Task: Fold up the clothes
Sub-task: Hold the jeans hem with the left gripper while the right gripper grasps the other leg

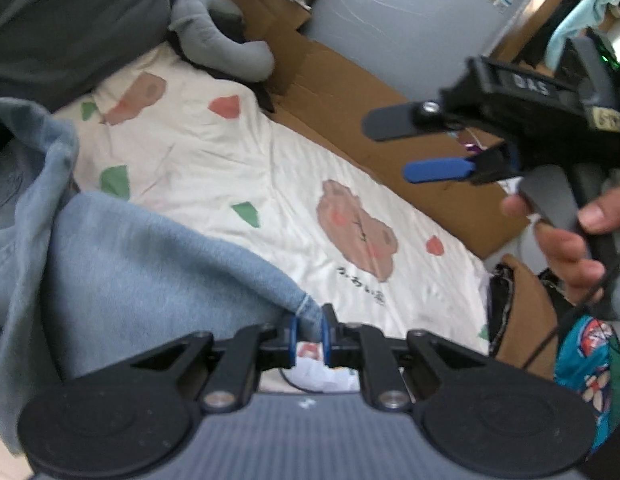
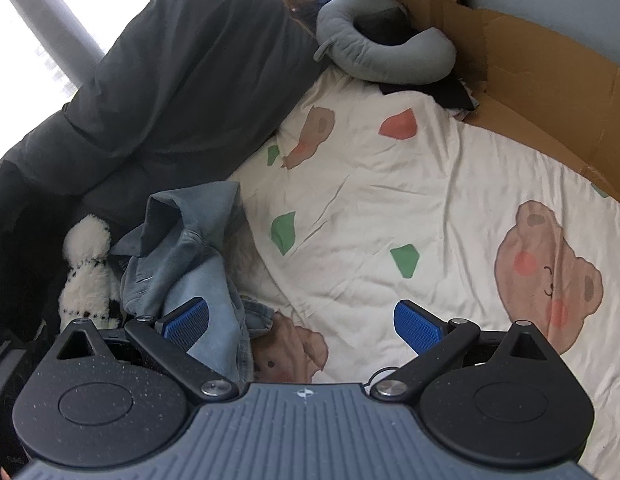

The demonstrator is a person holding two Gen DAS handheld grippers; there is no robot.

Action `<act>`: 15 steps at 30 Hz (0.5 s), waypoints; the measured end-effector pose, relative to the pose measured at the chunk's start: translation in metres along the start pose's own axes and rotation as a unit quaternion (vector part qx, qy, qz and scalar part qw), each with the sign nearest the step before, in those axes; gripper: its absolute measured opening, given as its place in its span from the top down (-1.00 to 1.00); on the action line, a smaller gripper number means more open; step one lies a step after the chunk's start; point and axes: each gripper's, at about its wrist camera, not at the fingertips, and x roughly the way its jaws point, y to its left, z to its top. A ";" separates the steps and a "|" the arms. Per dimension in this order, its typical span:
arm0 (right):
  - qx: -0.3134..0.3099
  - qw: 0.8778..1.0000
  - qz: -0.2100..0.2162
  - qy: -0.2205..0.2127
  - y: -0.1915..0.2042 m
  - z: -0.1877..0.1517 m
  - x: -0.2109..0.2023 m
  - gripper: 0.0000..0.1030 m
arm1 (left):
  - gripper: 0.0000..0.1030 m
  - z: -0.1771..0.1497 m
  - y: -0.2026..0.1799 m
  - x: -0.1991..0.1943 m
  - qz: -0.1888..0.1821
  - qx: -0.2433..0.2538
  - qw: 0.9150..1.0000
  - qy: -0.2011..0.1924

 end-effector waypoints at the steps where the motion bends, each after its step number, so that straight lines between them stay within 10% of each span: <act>1: -0.003 1.000 0.002 0.003 0.002 -0.001 0.001 -0.97 | 0.78 0.000 -0.001 0.001 -0.001 0.000 1.000 0.000; 15: 0.005 0.997 0.018 0.074 0.007 -0.009 0.024 -0.96 | 0.78 0.008 -0.018 0.013 -0.051 -0.006 0.999 -0.008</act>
